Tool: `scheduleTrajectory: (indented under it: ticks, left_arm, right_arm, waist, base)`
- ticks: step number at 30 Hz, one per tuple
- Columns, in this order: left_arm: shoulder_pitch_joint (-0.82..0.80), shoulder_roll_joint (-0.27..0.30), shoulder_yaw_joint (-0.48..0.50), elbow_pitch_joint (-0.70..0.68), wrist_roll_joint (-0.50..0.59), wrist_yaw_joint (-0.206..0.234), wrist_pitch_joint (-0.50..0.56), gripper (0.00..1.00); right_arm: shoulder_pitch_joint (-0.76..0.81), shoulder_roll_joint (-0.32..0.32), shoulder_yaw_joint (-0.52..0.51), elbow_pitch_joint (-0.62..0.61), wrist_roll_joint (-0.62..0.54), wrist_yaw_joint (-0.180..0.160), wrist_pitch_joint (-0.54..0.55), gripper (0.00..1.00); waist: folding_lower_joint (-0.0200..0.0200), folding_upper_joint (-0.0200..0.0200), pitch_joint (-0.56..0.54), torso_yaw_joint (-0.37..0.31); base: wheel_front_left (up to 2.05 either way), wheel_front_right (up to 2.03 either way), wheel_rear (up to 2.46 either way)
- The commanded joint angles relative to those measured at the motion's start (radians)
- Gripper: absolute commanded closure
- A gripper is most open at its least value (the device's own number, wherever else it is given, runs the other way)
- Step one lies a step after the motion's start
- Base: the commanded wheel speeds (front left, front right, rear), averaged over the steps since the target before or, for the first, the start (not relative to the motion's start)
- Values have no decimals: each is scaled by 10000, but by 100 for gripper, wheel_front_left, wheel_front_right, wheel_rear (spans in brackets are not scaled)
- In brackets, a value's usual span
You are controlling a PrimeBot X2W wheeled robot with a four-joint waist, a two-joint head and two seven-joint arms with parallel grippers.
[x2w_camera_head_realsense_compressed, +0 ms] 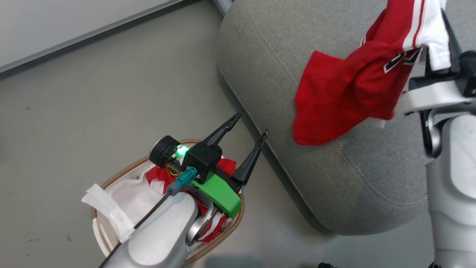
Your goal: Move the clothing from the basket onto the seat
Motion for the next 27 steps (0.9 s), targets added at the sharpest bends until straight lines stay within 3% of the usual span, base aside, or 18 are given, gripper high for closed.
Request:
scheduleTrajectory:
  ticks: [1, 10, 16, 21, 27]
  left_arm:
    - [-228, 10, -16, -39, 98, -33, -5, 0]
    - [-736, -24, -121, -240, 257, -33, -5, 0]
    - [-881, 55, -8, -467, 409, -34, -5, 0]
    - [-1061, 110, 62, -551, 598, -34, -5, 0]
    - [-1160, 152, 159, -500, 705, -34, -5, 0]
  right_arm:
    - [-462, -318, -108, -74, -42, -15, -53, 100]
    - [-3315, -3144, -834, -139, -203, -15, -51, 100]
    - [-4488, -4266, -1522, 366, -232, -14, 139, 100]
    - [-4348, -4452, -2158, 1685, -414, -14, 178, 100]
    - [-3399, -3828, -2459, 3604, -865, -14, 30, 100]
  waist:
    - [-1, 28, 603, 686]
    - [-1, 28, 2097, 2534]
    - [-1, 28, 2874, 3194]
    - [-1, 28, 3423, 3380]
    - [-1, 28, 3832, 3267]
  base:
    - [0, 0, 0]
    - [0, 0, 0]
    - [0, 0, 0]
    - [0, 0, 0]
    - [0, 0, 0]
